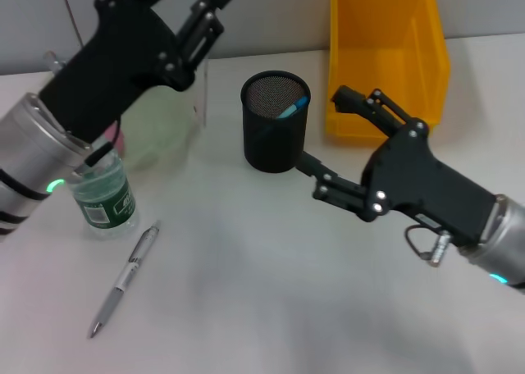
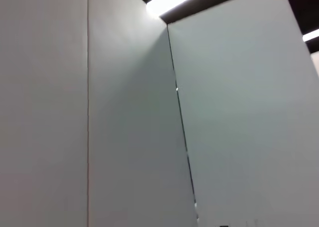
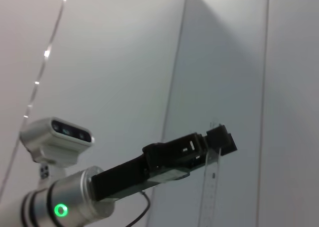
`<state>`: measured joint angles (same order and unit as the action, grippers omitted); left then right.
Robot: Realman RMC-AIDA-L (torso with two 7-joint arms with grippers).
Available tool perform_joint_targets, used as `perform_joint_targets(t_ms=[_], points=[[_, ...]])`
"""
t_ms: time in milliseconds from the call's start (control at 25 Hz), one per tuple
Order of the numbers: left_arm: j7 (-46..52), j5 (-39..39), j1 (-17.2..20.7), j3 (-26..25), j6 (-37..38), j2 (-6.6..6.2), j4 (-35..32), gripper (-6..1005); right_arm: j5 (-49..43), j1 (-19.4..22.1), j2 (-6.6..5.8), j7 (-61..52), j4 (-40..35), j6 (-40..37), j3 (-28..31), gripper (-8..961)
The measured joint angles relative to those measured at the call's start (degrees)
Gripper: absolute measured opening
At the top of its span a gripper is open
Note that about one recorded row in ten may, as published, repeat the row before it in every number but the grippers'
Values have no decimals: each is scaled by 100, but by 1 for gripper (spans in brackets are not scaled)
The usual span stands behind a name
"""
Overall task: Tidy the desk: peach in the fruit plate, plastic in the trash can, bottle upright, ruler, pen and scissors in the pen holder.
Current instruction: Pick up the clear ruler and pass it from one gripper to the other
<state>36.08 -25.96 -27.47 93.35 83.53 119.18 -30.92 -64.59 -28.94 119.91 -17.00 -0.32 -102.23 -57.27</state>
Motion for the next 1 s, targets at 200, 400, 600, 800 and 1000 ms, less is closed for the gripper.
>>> perform_joint_targets(t_ms=[200, 400, 600, 800, 1000], points=[[-284, 430, -4, 429, -277, 0, -24, 401, 8, -514, 3, 1171, 1201, 18, 596, 841], [-385, 535, -13, 590, -306, -1, -67, 402, -245, -582, 5, 1507, 1582, 22, 1268, 840], [-523, 774, 2, 888, -410, -1, -132, 402, -1060, -588, 6, 2224, 2060, 186, 2257, 839], [-850, 1044, 15, 1305, -699, 0, -306, 403, -2045, -558, 6, 2924, 2536, 583, 3284, 838], [-881, 1054, 24, 1364, -822, 0, -361, 404, -2891, -421, 6, 3115, 2716, 901, 4178, 837]])
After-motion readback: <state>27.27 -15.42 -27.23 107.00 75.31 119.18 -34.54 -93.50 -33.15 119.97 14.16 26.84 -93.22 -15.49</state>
